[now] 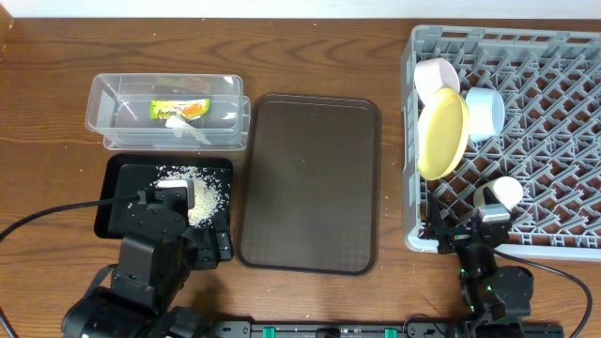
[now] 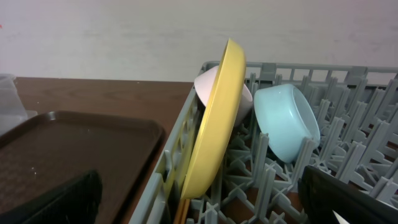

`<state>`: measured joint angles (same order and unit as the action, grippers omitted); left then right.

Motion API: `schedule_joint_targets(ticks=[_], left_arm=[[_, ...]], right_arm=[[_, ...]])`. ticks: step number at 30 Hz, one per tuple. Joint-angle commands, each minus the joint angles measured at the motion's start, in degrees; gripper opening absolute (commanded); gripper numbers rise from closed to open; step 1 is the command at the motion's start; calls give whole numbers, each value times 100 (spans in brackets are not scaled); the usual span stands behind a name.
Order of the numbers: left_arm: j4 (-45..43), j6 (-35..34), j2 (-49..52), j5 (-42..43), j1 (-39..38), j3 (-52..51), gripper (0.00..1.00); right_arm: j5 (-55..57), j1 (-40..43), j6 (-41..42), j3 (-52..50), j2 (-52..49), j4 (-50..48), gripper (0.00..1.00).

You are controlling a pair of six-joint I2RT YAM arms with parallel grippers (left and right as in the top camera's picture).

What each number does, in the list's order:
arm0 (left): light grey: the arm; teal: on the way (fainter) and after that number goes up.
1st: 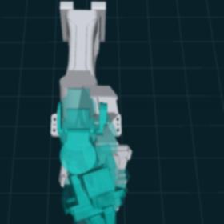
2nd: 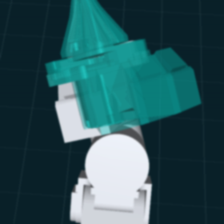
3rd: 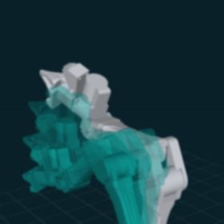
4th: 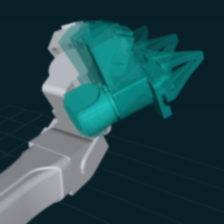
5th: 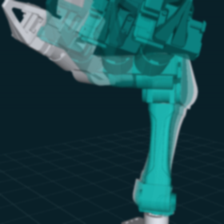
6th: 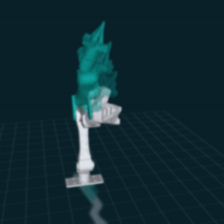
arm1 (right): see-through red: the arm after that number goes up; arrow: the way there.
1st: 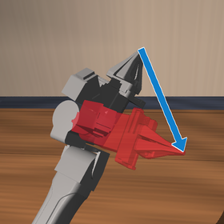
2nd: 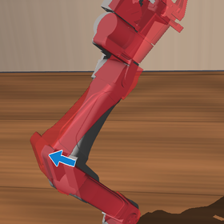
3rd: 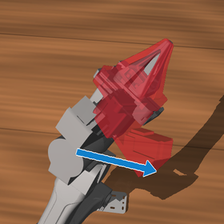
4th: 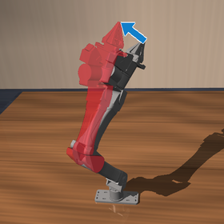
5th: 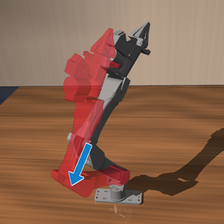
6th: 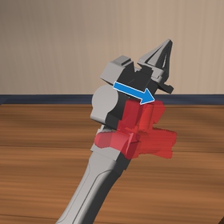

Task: Sort waste into correct bins and load items into the dishwasher rack

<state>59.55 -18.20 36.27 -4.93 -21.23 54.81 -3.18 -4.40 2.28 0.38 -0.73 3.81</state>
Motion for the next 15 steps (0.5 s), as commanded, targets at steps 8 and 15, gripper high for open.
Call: schedule_joint_targets(ticks=[8,15], left_arm=[[-20,52,-219,-114,297,-234,92],[-1460,35,-1447,267,1366,-1731,92]], right_arm=[[13,26,-66,-4,39,26,99],[13,26,-66,-4,39,26,99]])
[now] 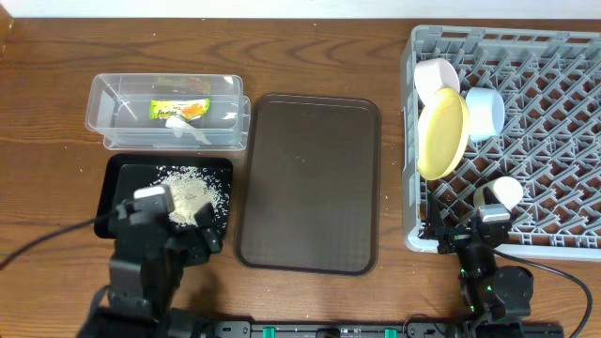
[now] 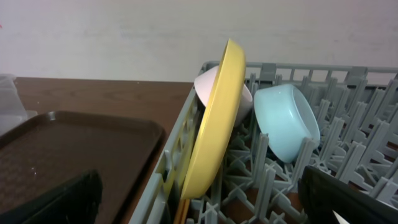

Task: Sort waste into correct bins and load items into the dishwasher rack

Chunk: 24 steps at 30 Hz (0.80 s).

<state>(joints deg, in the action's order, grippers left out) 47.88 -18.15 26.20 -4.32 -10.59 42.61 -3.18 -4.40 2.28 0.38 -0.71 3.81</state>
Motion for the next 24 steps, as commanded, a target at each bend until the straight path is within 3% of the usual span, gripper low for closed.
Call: schedule_joint_targets(ticks=[1,10,19,24], left_arm=[[-557,28,-664,243,415,-793,92],[-2697,96,-2105,214,933,-2697,92],[-5895,745,-2603,214,1021,-4181,92],[-5670,741,-2610,216,1027,-4238,92]], right_arm=[[13,26,-66,-4,37,26,99],[13,26,-66,-4,37,26,99],[13,26,-66,-4,37,26,99],[13,26,-66,-4,35,26,99]])
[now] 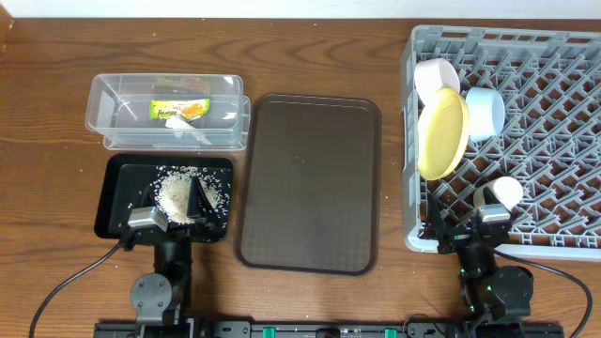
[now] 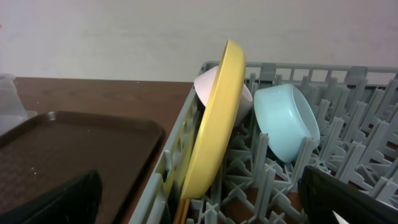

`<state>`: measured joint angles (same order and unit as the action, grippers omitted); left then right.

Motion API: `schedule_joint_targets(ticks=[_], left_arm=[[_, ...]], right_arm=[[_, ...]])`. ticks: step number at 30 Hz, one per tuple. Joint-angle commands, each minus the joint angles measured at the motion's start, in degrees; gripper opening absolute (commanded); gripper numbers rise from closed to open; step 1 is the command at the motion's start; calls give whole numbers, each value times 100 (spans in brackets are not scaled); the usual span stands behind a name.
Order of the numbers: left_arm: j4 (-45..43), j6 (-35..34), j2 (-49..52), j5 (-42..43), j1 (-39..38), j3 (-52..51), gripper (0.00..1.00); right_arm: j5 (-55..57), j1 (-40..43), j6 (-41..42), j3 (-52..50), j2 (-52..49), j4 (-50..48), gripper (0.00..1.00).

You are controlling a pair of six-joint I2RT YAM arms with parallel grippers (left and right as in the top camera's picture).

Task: Sort waste into correct bins and load items into the dishwasher rack

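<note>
The grey dishwasher rack (image 1: pixel 563 246) at the right holds a pink bowl (image 1: pixel 436 75), a yellow plate (image 1: pixel 442 133) on edge, a light-blue bowl (image 1: pixel 485 112) and a white cup (image 1: pixel 505 192). A black tray (image 1: pixel 117 183) at the left carries spilled rice (image 1: pixel 177 195). A clear bin (image 1: pixel 113 105) behind it holds a green-orange wrapper (image 1: pixel 180 109). My left gripper (image 1: pixel 167 201) sits low over the black tray's near part, one dark finger across the rice, nothing held. My right gripper (image 2: pixel 199 190) stands open at the rack's front left corner, holding nothing.
A bare brown serving tray (image 1: pixel 308 183) lies between the black tray and the rack. In the right wrist view its corner (image 2: pixel 68 143) lies left of the rack wall (image 2: pixel 171 168). Both arm bases stand at the table's front edge.
My left arm has dropped lower and drawn back toward the front edge, so more of the black tray and rice shows. The right arm and the rack's contents have not moved.
My left arm stood high over the near half of the black tray, hiding part of the rice. Then it was a little further left and nearer the front. Now it lies low at the tray's near edge. The right gripper stayed open at the rack throughout.
</note>
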<state>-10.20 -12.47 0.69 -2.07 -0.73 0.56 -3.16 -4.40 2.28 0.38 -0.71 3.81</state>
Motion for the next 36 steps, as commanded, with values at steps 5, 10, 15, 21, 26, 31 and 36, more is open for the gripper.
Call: schedule_joint_targets(ticks=[5,10,15,21,26,31,36], left_arm=[[1115,173,-59,-9,39,-33,92],[1423,173,-59,7,39,-33,92],[1423,173,-59,7,39,-33,92],[1423,173,-57,7,39,-33,92],[1423,173,-46,7,39,-33,92],[1423,173,-46,7,39,-33,92],[1423,173,-46,7,39,-33,92]], right_arm=[[11,26,-66,-4,35,26,99],[11,26,-66,-4,35,26,99],[11,26,-66,-4,35,26,99],[11,26,-66,-4,35,26,99],[11,26,-66,-4,35,26,99],[11,26,-66,-4,35,26,99],[11,26,-66,-4,35,26,99]])
